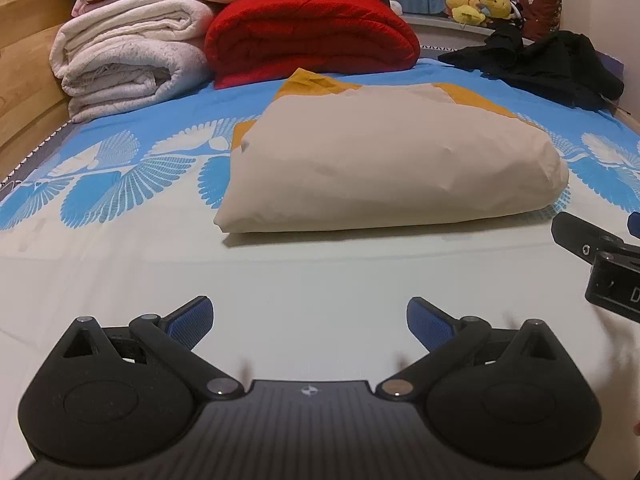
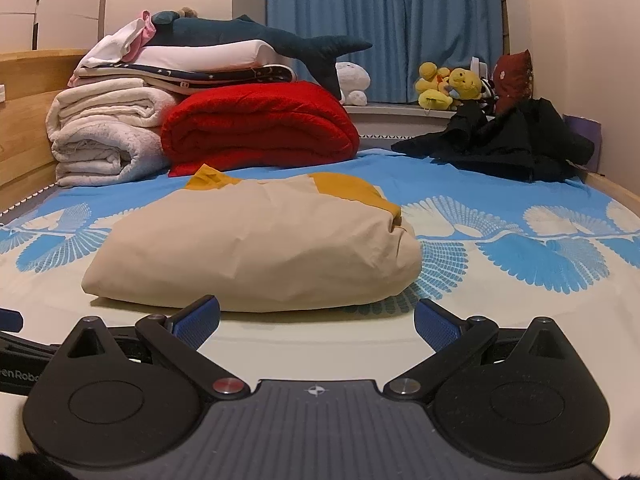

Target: Fold large clothes

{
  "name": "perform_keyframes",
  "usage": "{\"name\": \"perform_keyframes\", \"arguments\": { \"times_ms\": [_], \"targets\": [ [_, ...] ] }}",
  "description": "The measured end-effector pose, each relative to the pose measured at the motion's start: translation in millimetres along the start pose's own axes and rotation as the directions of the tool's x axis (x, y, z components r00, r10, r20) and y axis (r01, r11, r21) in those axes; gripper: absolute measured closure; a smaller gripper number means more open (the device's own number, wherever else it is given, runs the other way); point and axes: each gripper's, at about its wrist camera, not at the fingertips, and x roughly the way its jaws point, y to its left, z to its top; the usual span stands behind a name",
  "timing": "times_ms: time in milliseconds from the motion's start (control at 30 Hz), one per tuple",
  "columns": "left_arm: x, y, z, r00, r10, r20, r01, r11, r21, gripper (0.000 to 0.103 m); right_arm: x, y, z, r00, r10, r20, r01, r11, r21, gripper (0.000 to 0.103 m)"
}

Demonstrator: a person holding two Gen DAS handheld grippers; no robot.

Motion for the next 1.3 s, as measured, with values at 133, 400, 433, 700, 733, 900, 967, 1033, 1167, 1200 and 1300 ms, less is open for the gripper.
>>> {"name": "perform_keyframes", "arguments": {
  "times_ms": [133,400,433,700,733,900,967,1033,1167,1200,1300],
  "targets": [
    [0.1,-0.4,-0.1,1.0,-0.001,-0.001,0.001,1.0,-0.001,0.0,-0.3,0.9,0.1,1.0,0.001,0.0,-0.001,1.0,-0.003,0.001],
    [0.0,-0.3,-1.1,1.0,-0.004,0.0,0.004,1.0,0.003,0.0,-1.3,0.9,-0.5,1.0,0.011,0.002,-0.011,1.0,-0.025,0.001],
    [0.1,0.2,-1.3,1.0,-0.005,-0.001,0.005,1.0,0.002,0.0,-1.6,1.1,-0.5,1.0,0.011,0.002,-0.011,1.0,-0.028,0.001],
    [0.1,-0.4,-2.2,1.0,-0.002,0.004,0.002,1.0,0.008,0.0,-2.8,2.1,-0.7,1.0,0.013,0.004,-0.013,0.999,-0.03,0.001],
    [0.0,-0.5,-2.3,1.0,-0.003,0.004,0.002,1.0,0.008,0.0,-3.0,2.2,-0.6,1.0,0.013,0.006,-0.013,0.999,-0.03,0.001],
    [0.0,-1.3,-2.6,1.0,-0.001,0.006,0.001,1.0,0.013,0.0,-3.6,2.8,-0.8,1.0,0.014,0.007,-0.014,0.999,-0.039,0.001],
    [-0.1,-1.5,-2.6,1.0,-0.001,0.006,0.001,1.0,0.012,0.0,-4.0,3.1,-1.0,1.0,0.016,0.007,-0.015,0.999,-0.041,0.001],
    [-0.1,-1.6,-2.7,1.0,0.0,0.008,0.0,1.0,0.012,0.0,-4.1,3.7,-1.0,1.0,0.016,0.008,-0.016,0.999,-0.044,0.001],
    [-0.2,-1.6,-3.3,1.0,0.001,0.008,-0.001,1.0,0.014,0.0,-4.2,4.0,-1.1,1.0,0.018,0.01,-0.017,0.999,-0.051,0.001],
    [-0.4,-1.6,-3.6,1.0,0.001,0.009,-0.001,1.0,0.015,0.0,-4.3,4.3,-1.2,1.0,0.019,0.01,-0.018,0.999,-0.051,0.001],
    [-0.8,-2.1,-4.0,1.0,0.001,0.008,-0.002,1.0,0.016,0.0,-4.3,4.7,-1.2,1.0,0.019,0.011,-0.018,0.999,-0.051,0.001]
  ]
}}
